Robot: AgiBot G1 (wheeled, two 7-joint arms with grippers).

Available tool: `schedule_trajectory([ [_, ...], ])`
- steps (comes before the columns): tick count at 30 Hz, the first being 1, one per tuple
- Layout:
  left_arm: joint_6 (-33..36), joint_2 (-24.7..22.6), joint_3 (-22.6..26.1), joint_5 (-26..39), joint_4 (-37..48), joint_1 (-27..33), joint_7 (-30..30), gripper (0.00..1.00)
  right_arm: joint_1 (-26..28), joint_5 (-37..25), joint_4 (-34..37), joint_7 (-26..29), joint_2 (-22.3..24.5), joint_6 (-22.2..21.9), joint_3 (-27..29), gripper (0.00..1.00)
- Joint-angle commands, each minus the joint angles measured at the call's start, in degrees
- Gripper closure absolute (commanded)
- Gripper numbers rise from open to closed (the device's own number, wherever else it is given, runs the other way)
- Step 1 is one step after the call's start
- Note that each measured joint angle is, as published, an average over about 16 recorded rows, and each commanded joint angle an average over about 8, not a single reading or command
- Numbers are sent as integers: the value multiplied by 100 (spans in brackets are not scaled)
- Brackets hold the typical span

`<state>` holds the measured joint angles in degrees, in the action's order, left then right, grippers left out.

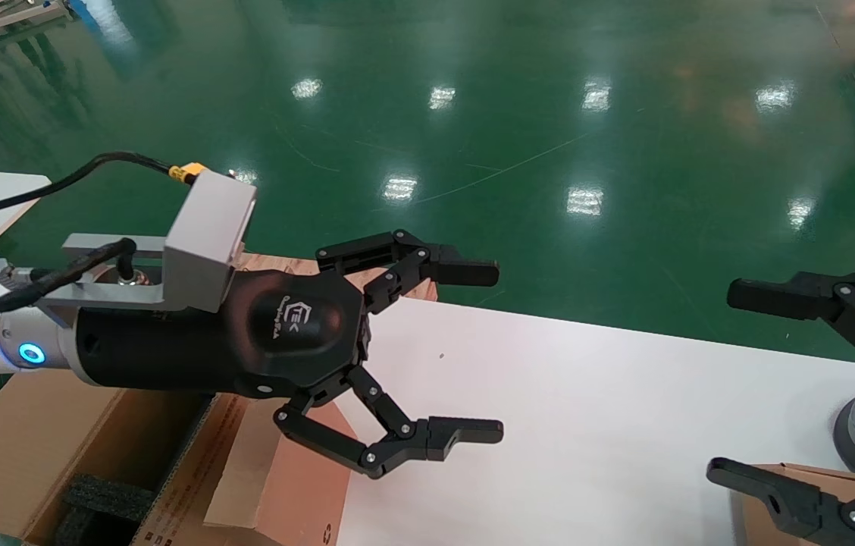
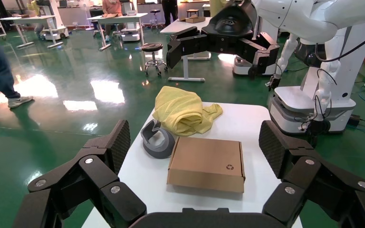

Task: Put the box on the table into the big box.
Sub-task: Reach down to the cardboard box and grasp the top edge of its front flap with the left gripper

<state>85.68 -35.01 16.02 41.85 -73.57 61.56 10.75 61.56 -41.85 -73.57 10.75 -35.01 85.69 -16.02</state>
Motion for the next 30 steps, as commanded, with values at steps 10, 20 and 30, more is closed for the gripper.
schedule_trajectory([
  [10, 0, 0, 0, 0, 0, 0, 0, 0, 0, 0, 0, 0, 0, 0, 0, 0],
  [20, 0, 0, 0, 0, 0, 0, 0, 0, 0, 0, 0, 0, 0, 0, 0, 0],
  [30, 1, 0, 0, 0, -1, 0, 0, 0, 0, 0, 0, 0, 0, 1, 0, 0],
])
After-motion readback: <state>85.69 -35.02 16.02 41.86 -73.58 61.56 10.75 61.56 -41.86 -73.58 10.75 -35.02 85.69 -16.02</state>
